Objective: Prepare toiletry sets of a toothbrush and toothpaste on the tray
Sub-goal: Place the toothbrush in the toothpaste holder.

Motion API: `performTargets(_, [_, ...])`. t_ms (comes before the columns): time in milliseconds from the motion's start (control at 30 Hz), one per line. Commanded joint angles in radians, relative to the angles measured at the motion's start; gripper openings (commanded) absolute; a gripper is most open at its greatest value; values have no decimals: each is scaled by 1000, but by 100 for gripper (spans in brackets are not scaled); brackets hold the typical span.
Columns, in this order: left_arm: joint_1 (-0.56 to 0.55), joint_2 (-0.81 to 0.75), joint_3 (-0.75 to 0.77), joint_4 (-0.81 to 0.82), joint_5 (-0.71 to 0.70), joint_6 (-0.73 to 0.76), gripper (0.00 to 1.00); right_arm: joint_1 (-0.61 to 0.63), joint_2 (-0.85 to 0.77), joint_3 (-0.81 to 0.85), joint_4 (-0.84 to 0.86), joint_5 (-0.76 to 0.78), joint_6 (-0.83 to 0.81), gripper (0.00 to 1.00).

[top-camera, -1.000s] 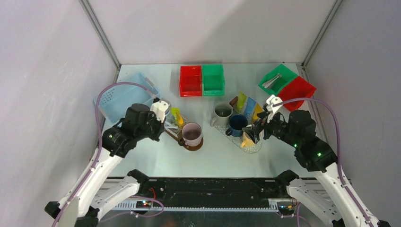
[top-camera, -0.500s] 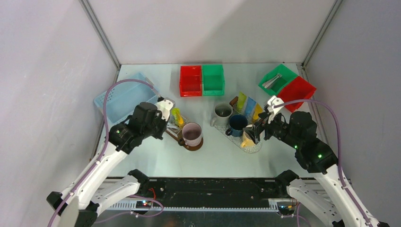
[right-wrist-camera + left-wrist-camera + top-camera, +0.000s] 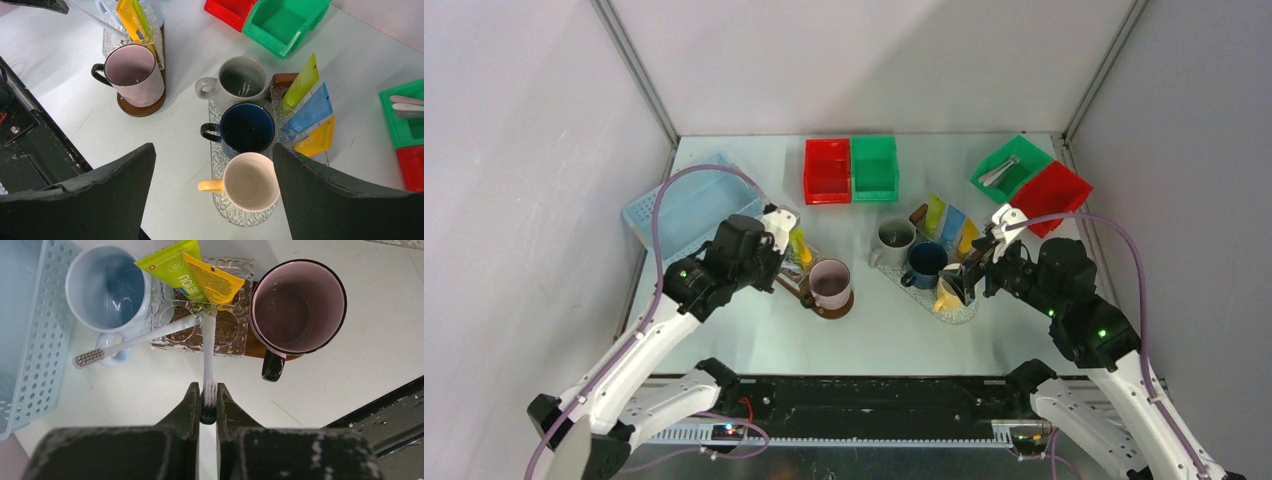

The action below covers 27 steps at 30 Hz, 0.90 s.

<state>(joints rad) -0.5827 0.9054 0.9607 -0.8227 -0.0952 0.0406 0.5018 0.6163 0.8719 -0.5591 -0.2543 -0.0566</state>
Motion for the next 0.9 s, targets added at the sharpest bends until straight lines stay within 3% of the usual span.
performTargets(0, [-13, 0, -11, 48, -24, -18, 4, 1, -12, -2, 36, 16, -1, 90])
performTargets(567, [-17, 5, -19, 52, -24, -25, 21, 2, -24, -7, 34, 20, -2, 90])
performTargets(733, [-16, -13, 14, 23, -31, -29, 36, 2, -26, -7, 38, 18, 2, 91])
performTargets(867, [-16, -42, 50, -1, -38, -31, 61, -3, -25, -6, 48, 20, 16, 91])
